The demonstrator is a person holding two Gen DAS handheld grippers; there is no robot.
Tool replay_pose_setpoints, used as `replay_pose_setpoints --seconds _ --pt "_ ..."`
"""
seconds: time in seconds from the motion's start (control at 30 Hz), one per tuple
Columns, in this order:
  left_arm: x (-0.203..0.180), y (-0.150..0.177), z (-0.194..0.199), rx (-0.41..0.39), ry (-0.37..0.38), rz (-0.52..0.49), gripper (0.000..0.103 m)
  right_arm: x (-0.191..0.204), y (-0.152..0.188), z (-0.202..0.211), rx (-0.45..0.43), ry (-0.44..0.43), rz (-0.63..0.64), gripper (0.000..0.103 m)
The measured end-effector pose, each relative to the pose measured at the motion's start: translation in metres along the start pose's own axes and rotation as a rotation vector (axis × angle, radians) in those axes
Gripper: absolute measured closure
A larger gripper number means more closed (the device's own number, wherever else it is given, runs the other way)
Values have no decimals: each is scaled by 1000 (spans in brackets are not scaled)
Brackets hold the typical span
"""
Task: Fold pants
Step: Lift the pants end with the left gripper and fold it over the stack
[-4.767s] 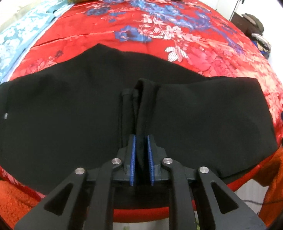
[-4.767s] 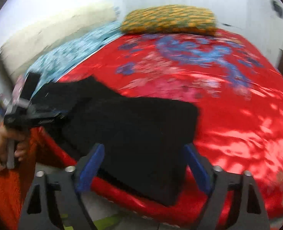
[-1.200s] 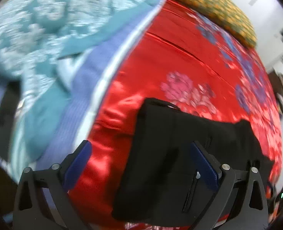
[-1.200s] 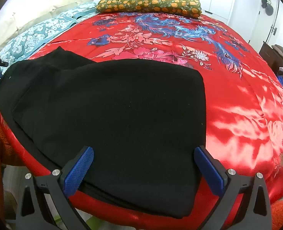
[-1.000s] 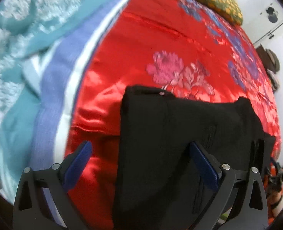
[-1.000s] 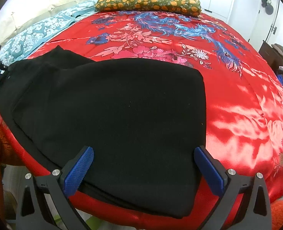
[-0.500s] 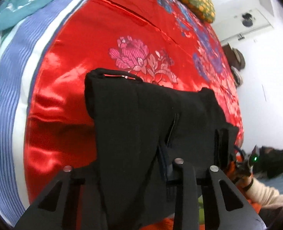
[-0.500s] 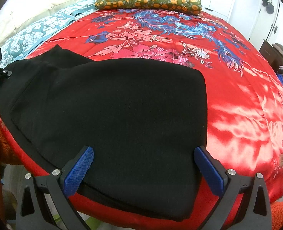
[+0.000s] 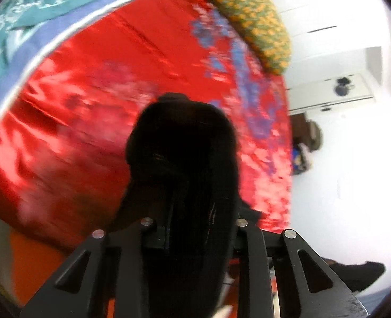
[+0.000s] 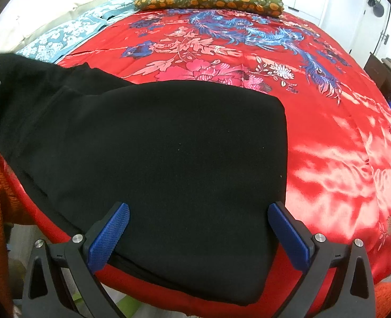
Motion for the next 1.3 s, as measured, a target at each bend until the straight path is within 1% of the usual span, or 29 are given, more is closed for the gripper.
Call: replay_pose_setpoints --seconds 0.03,0.13,0.2,0.27,0.3,0.33,0.4,0.5,0.57,0.63,0.77,0.87,0.93,1.03,1.07,1.13,1.17,1.2,1.23,1.27,1.3 --pt "-16 11 -3 -7 19 5 80 0 0 1 5 -7 0 0" --pt "-44 31 -14 -22 29 45 80 -5 -1 6 17 -44 -20 0" --pt "-64 46 -28 -39 2 46 80 -12 -1 16 -2 -101 -73 0" --pt "-89 63 -49 -62 -43 9 80 -19 -1 26 -34 -145 -126 0" --pt "-93 70 -53 -61 -47 1 80 -25 -1 35 -61 -169 -158 0" --pt "-102 76 -65 -55 -49 -9 80 -30 -1 42 -82 -181 -179 0" --pt "-123 90 -91 -43 -57 -38 81 -45 0 58 -139 -189 -229 0" --pt "-146 110 -125 -26 -75 -67 81 -70 3 80 -216 -176 -309 0" --pt "-160 124 -151 -16 -104 -93 81 -88 7 93 -268 -168 -368 0" --pt "-170 139 -173 -7 -131 -121 81 -103 8 101 -299 -163 -414 0" --pt "-190 166 -210 13 -193 -192 81 -124 10 102 -307 -161 -487 0" --pt "-195 177 -227 -5 -267 -245 81 -138 16 98 -289 -172 -549 0" --pt "-197 183 -238 -17 -307 -273 81 -145 21 95 -280 -194 -595 0" --pt "-203 198 -264 -27 -379 -342 80 -152 27 92 -274 -212 -640 0" --pt "-203 202 -274 -23 -398 -360 78 -155 28 90 -271 -212 -657 0" --pt "-202 213 -291 -6 -410 -401 67 -159 31 89 -271 -204 -680 0" --pt "-204 218 -300 13 -406 -429 50 -162 33 90 -276 -199 -696 0" --pt "-209 224 -310 55 -371 -464 34 -167 37 91 -287 -191 -721 0" --pt "-216 230 -316 90 -329 -482 31 -170 39 92 -292 -185 -734 0" --pt "-221 235 -315 111 -291 -490 31 -175 42 93 -301 -174 -754 0" --pt "-231 240 -309 135 -225 -502 31 -182 47 96 -314 -161 -785 0"
Point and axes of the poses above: each gripper's, at about its wrist camera, not at the fingertips, and z roughly against the way its jaws point, x to its left, y to its underside, the point moved 2 cm from there along -z, roughly the way its jaws point, and after that the axes turned 7 degrees about z, right-handed, at the moved point
